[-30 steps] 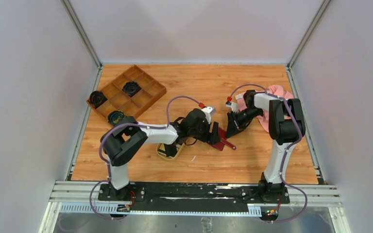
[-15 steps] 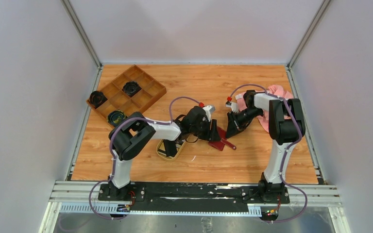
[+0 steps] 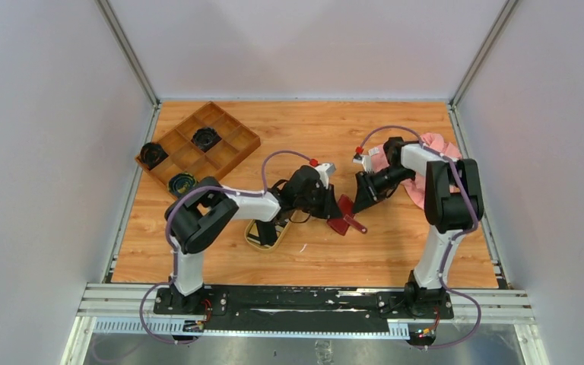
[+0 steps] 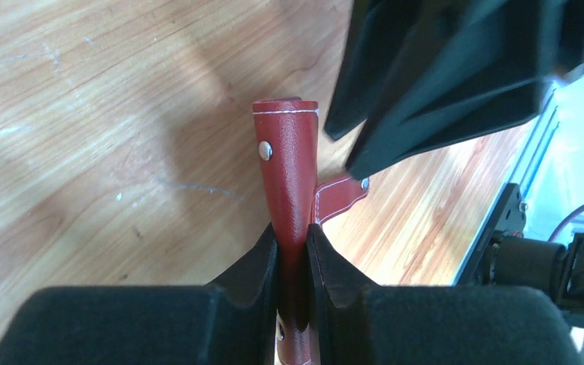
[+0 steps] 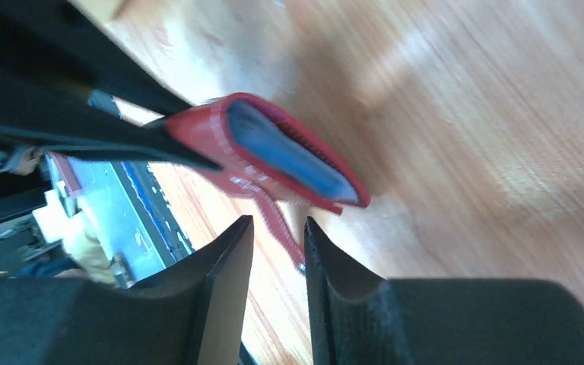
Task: Put the credit cards into the card holder
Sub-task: Close the card holder at the center of the board.
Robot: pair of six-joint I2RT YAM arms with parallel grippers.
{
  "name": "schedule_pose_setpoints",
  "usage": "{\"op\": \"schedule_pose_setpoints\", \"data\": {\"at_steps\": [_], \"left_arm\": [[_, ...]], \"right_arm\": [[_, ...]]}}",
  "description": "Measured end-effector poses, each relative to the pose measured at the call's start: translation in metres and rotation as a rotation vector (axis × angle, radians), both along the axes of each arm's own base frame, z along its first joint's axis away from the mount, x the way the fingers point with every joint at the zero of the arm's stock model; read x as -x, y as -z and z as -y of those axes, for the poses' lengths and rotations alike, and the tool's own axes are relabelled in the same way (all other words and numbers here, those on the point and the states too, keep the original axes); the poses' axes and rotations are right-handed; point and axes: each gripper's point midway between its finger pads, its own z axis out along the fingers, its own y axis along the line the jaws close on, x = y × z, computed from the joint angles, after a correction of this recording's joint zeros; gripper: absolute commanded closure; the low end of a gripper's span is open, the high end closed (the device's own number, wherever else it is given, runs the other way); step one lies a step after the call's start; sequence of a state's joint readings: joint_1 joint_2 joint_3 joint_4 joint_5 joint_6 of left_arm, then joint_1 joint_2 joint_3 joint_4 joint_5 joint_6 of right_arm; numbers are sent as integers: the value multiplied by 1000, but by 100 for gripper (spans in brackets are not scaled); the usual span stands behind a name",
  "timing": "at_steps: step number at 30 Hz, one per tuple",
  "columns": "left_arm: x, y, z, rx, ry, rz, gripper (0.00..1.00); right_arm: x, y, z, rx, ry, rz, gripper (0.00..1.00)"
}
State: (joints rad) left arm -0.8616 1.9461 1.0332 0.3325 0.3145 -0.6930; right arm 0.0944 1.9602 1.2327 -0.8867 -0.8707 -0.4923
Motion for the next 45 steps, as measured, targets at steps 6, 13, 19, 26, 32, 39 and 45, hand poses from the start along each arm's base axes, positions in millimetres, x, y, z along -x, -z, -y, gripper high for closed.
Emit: {"op": "schedule_pose_setpoints", "data": {"at_steps": [6, 13, 19, 26, 32, 39, 45], "left_arm": [[5, -24, -25, -49, 37, 164, 95], [13, -86, -37, -47, 203, 517, 100], [47, -113, -40, -111, 439, 912, 100], [50, -75, -56, -348, 706, 1241, 100], [46, -47, -47, -546, 867, 1414, 100], [45, -11, -35, -699, 976, 1506, 100], [50, -2, -34, -737, 1011, 1544, 61]], "right_arm": [[-7, -83, -5, -123, -70, 357, 48], [15, -152, -11, -234, -171, 697, 33], [32, -151, -14, -286, -249, 800, 31], [63, -157, -19, -366, -356, 991, 27], [46, -146, -18, -340, -322, 928, 33], [19, -108, -9, -239, -237, 724, 34], [8, -88, -1, -147, -179, 627, 35]]}}
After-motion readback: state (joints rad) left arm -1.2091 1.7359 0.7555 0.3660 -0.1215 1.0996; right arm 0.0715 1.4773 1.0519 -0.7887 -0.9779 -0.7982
